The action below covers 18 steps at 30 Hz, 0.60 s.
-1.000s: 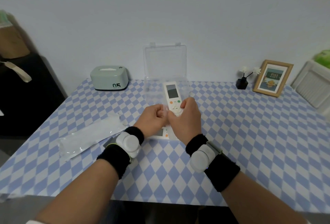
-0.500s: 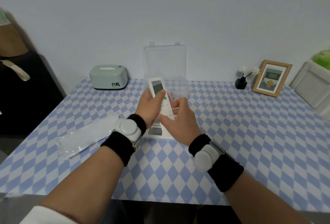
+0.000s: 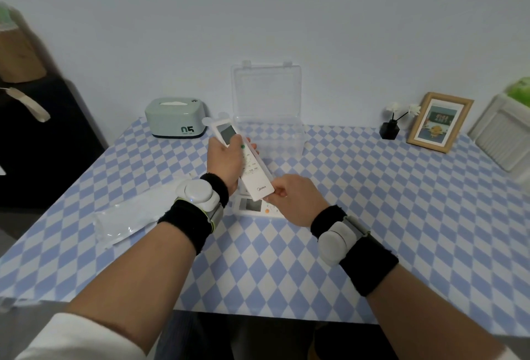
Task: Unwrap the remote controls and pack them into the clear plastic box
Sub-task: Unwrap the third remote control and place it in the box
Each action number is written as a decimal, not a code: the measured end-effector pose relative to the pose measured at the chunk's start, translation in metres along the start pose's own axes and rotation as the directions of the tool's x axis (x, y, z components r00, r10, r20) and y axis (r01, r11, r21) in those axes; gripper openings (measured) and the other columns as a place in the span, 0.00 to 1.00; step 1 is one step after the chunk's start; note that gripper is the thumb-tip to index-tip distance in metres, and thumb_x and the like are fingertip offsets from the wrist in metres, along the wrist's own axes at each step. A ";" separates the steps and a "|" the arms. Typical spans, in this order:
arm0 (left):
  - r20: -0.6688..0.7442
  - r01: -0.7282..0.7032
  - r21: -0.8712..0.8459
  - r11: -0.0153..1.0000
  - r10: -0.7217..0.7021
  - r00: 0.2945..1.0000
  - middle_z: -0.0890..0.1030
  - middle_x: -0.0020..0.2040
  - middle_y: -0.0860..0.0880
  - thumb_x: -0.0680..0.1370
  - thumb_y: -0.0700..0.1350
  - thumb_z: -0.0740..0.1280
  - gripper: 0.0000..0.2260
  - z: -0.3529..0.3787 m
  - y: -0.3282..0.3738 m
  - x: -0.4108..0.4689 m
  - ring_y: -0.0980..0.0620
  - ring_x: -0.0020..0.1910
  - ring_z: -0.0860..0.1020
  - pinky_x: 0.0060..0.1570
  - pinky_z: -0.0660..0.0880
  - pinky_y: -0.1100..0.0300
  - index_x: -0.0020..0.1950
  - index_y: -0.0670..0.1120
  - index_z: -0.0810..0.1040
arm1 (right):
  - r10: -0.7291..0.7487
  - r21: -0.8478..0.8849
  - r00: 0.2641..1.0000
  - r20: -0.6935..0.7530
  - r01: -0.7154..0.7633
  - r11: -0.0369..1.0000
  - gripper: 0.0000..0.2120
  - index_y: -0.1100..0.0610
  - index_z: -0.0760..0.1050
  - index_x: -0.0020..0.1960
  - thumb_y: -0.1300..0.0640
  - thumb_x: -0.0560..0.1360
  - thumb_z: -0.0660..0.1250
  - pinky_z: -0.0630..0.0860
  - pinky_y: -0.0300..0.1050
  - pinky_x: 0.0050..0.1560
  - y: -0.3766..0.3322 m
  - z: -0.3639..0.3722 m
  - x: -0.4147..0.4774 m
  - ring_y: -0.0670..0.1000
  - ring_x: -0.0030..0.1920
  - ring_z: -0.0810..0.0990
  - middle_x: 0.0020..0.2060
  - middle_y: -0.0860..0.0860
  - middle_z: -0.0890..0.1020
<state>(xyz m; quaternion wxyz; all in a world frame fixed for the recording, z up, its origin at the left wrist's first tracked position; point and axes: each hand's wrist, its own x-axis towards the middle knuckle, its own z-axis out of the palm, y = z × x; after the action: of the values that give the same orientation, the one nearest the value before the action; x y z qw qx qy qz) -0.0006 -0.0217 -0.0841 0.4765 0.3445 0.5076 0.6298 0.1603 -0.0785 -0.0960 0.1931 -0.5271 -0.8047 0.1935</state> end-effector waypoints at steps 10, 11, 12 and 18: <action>-0.226 0.026 -0.220 0.975 -0.077 0.971 0.78 0.38 0.42 0.82 0.36 0.60 0.05 -0.002 -0.002 0.008 0.49 0.31 0.81 0.38 0.83 0.56 0.54 0.37 0.74 | -0.324 -0.184 0.928 -0.186 0.291 0.939 0.10 0.55 0.86 0.43 0.53 0.79 0.68 0.70 0.56 0.48 -0.014 0.021 -0.011 0.53 0.44 0.76 0.41 0.51 0.82; -0.209 0.000 -0.174 0.985 -0.037 0.977 0.78 0.38 0.42 0.81 0.36 0.60 0.05 -0.003 -0.004 0.008 0.50 0.30 0.81 0.39 0.83 0.54 0.53 0.37 0.74 | -0.352 -0.192 0.910 -0.221 0.313 0.930 0.09 0.54 0.86 0.42 0.53 0.78 0.69 0.70 0.55 0.47 -0.014 0.023 -0.012 0.53 0.43 0.75 0.40 0.50 0.81; -0.182 -0.038 -0.120 0.992 0.015 0.983 0.79 0.39 0.42 0.81 0.36 0.60 0.04 -0.004 -0.005 0.007 0.50 0.31 0.82 0.40 0.84 0.52 0.53 0.37 0.74 | -0.366 -0.185 0.895 -0.253 0.327 0.927 0.08 0.54 0.86 0.41 0.54 0.77 0.70 0.69 0.53 0.45 -0.015 0.025 -0.012 0.53 0.44 0.75 0.39 0.49 0.81; 0.018 -0.092 0.099 0.991 0.090 0.996 0.79 0.42 0.39 0.81 0.35 0.61 0.08 -0.014 -0.009 0.006 0.46 0.35 0.82 0.40 0.84 0.49 0.58 0.34 0.72 | -0.330 -0.029 0.928 -0.172 0.330 0.943 0.08 0.56 0.83 0.42 0.54 0.78 0.69 0.69 0.50 0.46 -0.021 0.030 -0.016 0.48 0.42 0.70 0.39 0.51 0.80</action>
<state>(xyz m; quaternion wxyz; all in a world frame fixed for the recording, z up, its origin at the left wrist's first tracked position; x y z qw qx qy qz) -0.0131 -0.0201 -0.0962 0.4329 0.3949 0.5189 0.6224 0.1343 -0.1042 -0.1123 0.2927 -0.3991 -0.8618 0.1115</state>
